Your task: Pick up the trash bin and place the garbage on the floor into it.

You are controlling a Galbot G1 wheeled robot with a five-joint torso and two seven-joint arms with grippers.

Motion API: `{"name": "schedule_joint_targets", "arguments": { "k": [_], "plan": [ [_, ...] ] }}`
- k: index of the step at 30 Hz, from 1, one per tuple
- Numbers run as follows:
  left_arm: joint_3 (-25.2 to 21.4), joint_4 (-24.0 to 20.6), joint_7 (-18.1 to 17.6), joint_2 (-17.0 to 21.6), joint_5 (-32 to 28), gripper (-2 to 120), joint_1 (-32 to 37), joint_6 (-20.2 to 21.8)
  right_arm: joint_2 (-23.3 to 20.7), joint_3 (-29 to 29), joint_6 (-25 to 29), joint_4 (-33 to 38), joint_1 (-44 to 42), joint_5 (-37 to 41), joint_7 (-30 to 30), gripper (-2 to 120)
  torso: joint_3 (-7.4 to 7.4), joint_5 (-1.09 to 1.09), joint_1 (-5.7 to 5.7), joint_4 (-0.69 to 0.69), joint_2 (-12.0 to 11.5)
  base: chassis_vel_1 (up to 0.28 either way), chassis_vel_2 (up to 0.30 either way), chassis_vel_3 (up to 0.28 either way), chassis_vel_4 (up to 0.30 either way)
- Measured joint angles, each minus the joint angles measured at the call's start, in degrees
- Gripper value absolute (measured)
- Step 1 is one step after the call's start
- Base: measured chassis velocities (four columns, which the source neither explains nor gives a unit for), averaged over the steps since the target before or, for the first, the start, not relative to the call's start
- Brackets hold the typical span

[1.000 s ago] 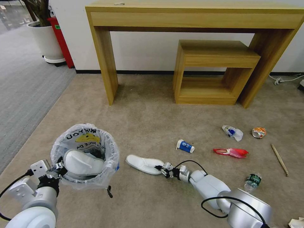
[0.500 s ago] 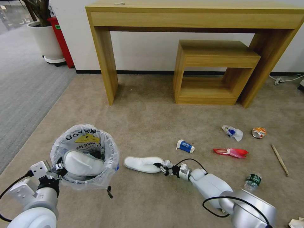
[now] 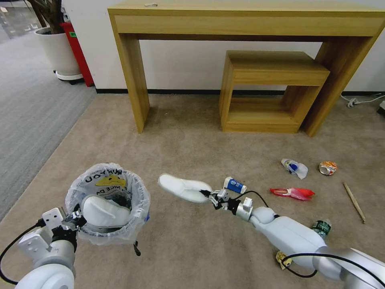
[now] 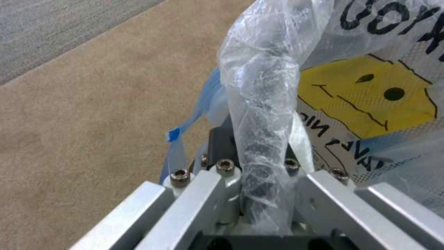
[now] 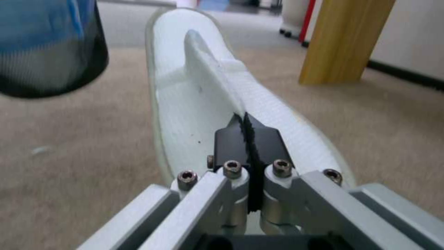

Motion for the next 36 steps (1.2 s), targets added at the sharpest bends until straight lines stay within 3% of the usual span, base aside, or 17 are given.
{"name": "schedule_joint_targets", "arguments": {
  "k": [3, 9, 17, 27, 36],
  "plan": [
    [0.0, 0.2, 0.0, 0.1, 0.0, 1, 0.0, 0.0, -1.4, 0.5, -0.1, 3.2, -0.1, 0.7, 0.8, 0, 0.00, -0.01, 0.00, 0.00, 0.0, 0.000, 0.000, 0.000, 0.000],
    [0.6, 0.4, 0.1, 0.4, 0.3, 1, -0.3, 0.1, -6.1, 2.2, -1.7, 18.4, -0.1, 4.5, 3.1, 0, 0.00, -0.02, 0.00, -0.01, 0.0, 0.000, 0.000, 0.000, 0.000],
    [1.0, 0.4, 0.1, 0.5, 0.5, 1, -0.6, 0.3, -6.9, 2.5, -1.9, 29.7, 0.8, 10.2, 3.9, 0, 0.00, -0.02, 0.00, 0.00, 0.0, 0.000, 0.000, 0.000, 0.000],
    [0.9, -0.8, 0.0, 1.5, -0.4, 1, -0.5, 0.9, -3.5, -4.6, -2.5, 40.0, 3.7, 11.8, 7.7, 0, 0.00, -0.03, 0.00, 0.00, 0.0, 0.000, 0.000, 0.000, 0.000],
    [0.9, -1.7, -0.2, 1.8, -0.9, 1, -0.4, 1.2, 1.5, -12.0, -2.3, 39.9, 7.0, 11.8, 8.7, 0, 0.00, -0.03, 0.00, 0.00, 0.0, 0.000, 0.000, 0.000, 0.000]
  ]
}}
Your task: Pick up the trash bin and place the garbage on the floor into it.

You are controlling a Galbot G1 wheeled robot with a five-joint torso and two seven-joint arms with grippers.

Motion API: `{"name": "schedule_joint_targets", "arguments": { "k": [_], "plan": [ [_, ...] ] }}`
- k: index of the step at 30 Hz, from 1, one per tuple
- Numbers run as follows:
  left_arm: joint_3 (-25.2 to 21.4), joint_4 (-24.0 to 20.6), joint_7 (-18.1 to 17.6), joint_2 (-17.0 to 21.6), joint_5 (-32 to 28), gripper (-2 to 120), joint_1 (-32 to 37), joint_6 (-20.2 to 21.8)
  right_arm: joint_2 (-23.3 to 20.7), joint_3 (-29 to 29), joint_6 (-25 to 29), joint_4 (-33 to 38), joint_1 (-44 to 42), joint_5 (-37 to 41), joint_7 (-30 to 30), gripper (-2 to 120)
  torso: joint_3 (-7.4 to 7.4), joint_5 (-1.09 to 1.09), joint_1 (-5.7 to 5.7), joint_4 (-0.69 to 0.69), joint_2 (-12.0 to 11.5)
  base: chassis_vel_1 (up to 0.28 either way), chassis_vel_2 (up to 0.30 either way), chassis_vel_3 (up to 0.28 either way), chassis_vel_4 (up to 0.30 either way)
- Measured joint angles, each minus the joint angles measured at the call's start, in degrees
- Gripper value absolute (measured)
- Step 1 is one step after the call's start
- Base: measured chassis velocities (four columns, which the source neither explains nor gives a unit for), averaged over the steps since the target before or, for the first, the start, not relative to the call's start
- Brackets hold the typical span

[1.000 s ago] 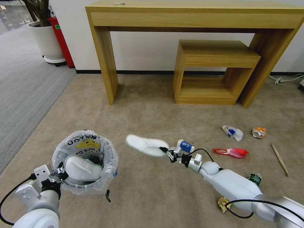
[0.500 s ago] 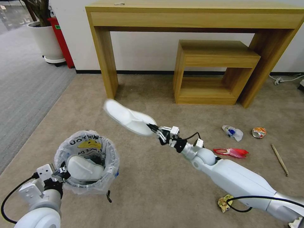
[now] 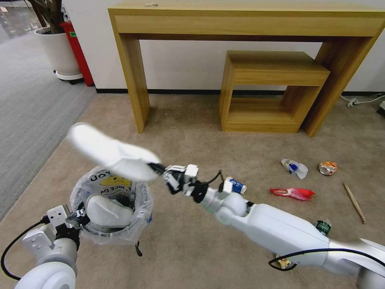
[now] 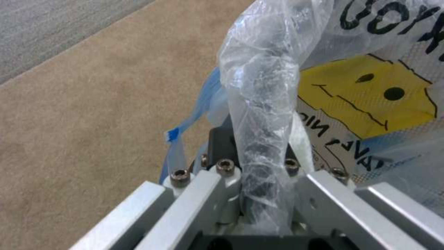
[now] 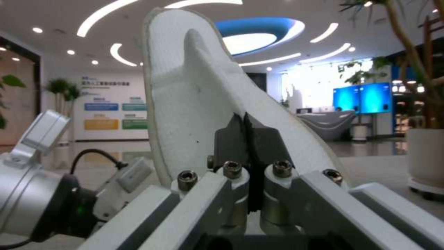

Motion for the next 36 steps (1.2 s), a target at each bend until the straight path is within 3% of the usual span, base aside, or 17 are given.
{"name": "schedule_joint_targets", "arguments": {
  "k": [18, 36],
  "plan": [
    [-0.8, -3.4, -0.3, 0.1, -0.8, 1, 1.9, 0.2, 10.6, -5.2, 2.3, -10.4, -1.1, -3.5, -0.8, 0, 0.00, 0.01, 0.00, 0.00, 0.0, 0.000, 0.000, 0.000, 0.000],
    [-0.9, -4.4, -0.4, 0.1, -1.6, 1, 2.3, 0.2, 10.0, -3.1, 3.1, -13.4, -1.6, -8.2, -0.9, 0, 0.00, 0.02, 0.00, -0.01, 0.0, 0.000, 0.000, 0.000, 0.000]
  ]
}}
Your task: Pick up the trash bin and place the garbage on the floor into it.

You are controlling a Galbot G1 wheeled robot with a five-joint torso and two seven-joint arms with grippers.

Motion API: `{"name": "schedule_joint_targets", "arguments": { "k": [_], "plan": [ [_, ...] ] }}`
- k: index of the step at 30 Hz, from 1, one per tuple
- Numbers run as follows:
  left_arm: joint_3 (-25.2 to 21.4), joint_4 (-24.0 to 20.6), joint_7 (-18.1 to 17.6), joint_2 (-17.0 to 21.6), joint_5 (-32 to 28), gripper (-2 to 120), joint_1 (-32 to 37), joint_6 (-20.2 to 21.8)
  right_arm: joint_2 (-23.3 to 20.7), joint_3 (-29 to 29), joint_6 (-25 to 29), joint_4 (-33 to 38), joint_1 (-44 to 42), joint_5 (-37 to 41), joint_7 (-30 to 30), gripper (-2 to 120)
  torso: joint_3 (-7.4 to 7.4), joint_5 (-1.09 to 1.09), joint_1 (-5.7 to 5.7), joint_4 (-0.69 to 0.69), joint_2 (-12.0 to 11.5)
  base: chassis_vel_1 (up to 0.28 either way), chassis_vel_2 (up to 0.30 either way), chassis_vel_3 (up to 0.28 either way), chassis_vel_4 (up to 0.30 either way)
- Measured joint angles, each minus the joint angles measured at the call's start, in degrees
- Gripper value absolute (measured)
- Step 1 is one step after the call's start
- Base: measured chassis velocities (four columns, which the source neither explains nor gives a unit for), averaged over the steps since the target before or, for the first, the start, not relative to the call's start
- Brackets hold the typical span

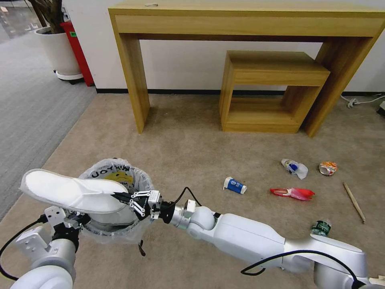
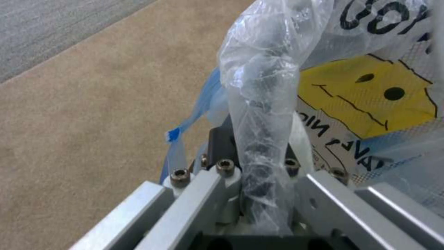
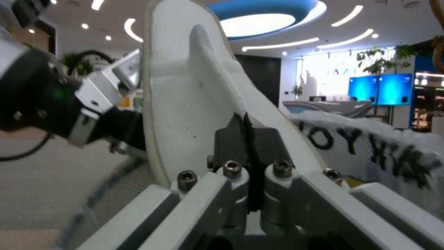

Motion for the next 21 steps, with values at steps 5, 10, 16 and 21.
{"name": "schedule_joint_targets", "arguments": {
  "k": [5, 10, 16, 21],
  "plan": [
    [0.0, -0.1, -0.1, -0.1, -0.1, 1, 0.0, 0.0, -0.5, 0.8, 0.0, -0.8, 0.0, -1.2, -0.1, 17, 0.00, 0.00, 0.00, 0.00, 0.0, 0.000, 0.000, 0.000, 0.000],
    [0.2, -0.1, -0.1, -0.2, -0.1, 1, -0.1, 0.0, -0.5, 1.1, 0.1, -1.5, -0.1, -1.9, -0.1, 32, 0.00, 0.00, 0.00, 0.00, 0.0, 0.000, 0.000, 0.000, 0.000],
    [0.2, -0.1, -0.1, -0.3, -0.1, 1, -0.1, 0.0, -0.2, 1.6, 0.4, -2.2, -0.1, -2.6, -0.1, 53, 0.00, 0.00, 0.00, 0.00, 0.0, 0.000, 0.000, 0.000, 0.000],
    [-0.2, 0.2, -0.1, 0.0, -0.1, 1, 0.2, 0.0, -0.9, 3.8, -1.0, -0.9, 0.2, -1.7, 3.8, 75, 0.00, 0.00, 0.00, 0.01, 0.0, 0.000, 0.000, 0.000, 0.000]
  ]
}}
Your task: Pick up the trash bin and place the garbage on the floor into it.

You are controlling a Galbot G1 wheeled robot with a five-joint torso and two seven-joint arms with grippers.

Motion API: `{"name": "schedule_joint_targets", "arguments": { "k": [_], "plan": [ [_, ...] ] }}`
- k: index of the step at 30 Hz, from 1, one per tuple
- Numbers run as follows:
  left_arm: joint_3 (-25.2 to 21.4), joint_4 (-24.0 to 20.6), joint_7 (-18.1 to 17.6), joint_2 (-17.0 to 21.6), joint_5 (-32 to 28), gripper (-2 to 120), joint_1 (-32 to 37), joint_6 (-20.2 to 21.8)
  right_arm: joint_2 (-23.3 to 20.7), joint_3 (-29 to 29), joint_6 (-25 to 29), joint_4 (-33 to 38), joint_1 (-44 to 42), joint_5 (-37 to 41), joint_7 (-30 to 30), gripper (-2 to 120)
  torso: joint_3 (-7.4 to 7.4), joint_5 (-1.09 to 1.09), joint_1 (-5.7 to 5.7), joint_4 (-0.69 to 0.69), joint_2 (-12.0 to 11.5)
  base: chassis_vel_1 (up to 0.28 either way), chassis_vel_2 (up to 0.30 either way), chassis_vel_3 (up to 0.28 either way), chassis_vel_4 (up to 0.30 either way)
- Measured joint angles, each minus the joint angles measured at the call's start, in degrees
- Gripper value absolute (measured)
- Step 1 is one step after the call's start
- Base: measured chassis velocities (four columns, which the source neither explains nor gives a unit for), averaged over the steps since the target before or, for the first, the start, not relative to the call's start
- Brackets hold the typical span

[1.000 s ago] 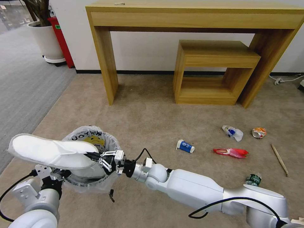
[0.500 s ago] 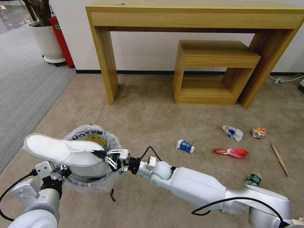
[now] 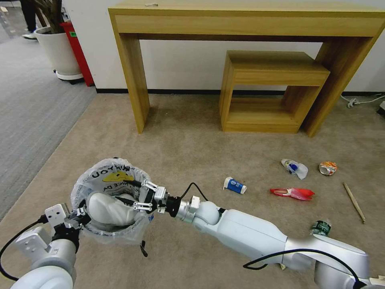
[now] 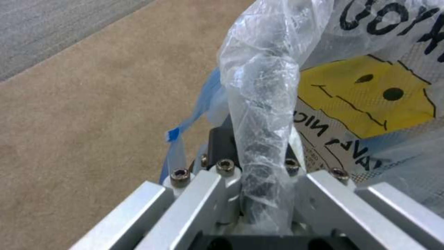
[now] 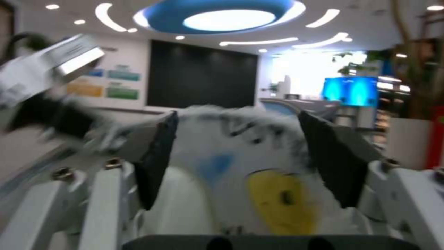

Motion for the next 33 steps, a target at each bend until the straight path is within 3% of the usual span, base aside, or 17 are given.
{"name": "schedule_joint_targets", "arguments": {
  "k": [7, 23, 26, 33],
  "plan": [
    [0.2, 1.4, 0.0, 0.0, 0.3, 1, -0.5, 0.0, -2.7, 5.6, -2.5, 4.0, -0.4, 3.6, 7.1, 98, 0.00, 0.00, 0.00, -0.01, 0.0, 0.000, 0.000, 0.000, 0.000],
    [0.5, 3.2, 0.6, 0.4, 1.2, 1, -0.9, 0.0, -16.4, 17.8, -9.3, 12.1, -4.9, 9.3, 21.1, 100, 0.00, 0.01, 0.00, -0.01, 0.0, 0.000, 0.000, 0.000, 0.000],
    [0.6, 4.2, 2.7, 0.5, 2.6, 1, -1.2, 0.1, -19.1, 22.5, -11.1, 13.6, -8.3, 9.7, 24.8, 100, 0.00, 0.02, 0.00, -0.02, 0.0, 0.000, 0.000, 0.000, 0.000],
    [0.9, 6.2, 5.1, 0.6, 3.7, 1, -1.9, 1.1, -21.8, 28.5, -12.1, 14.5, -13.8, 8.5, 27.4, 100, -0.01, 0.00, 0.00, -0.02, 0.0, 0.000, 0.000, 0.000, 0.000]
  ]
}}
